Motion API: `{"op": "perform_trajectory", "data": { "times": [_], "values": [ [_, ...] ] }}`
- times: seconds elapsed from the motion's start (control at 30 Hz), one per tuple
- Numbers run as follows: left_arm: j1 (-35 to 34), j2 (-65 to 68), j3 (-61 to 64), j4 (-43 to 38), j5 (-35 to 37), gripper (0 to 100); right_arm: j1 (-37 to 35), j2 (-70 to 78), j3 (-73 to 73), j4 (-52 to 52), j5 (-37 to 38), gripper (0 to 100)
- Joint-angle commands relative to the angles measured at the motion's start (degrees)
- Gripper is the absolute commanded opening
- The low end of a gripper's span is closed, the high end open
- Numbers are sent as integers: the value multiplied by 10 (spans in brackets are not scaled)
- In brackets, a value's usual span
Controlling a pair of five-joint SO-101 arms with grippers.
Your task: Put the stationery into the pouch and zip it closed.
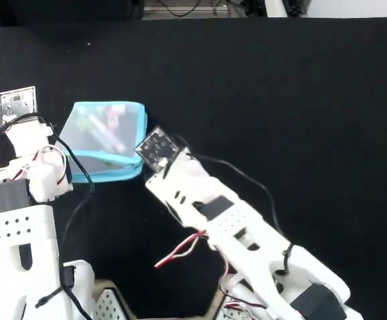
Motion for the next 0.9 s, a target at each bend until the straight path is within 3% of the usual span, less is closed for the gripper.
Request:
{"op": "perform_trajectory", "data": {
  "times": [0.0, 0.6, 0.67, 0.77, 0.87],
  "values": [
    [-14, -4, -27, 0, -1, 30, 7, 0, -37, -15, -7, 278],
    [-14, -4, -26, 0, -1, 30, -18, -79, -3, -12, -3, 237],
    [-14, -4, -26, 0, -1, 30, -18, -79, -2, -11, 10, 182],
    [-14, -4, -26, 0, -1, 30, -18, -82, -2, -11, 57, 8],
    [-14, -4, -26, 0, -1, 30, 2, -90, -8, 15, 73, 18]
  ]
}}
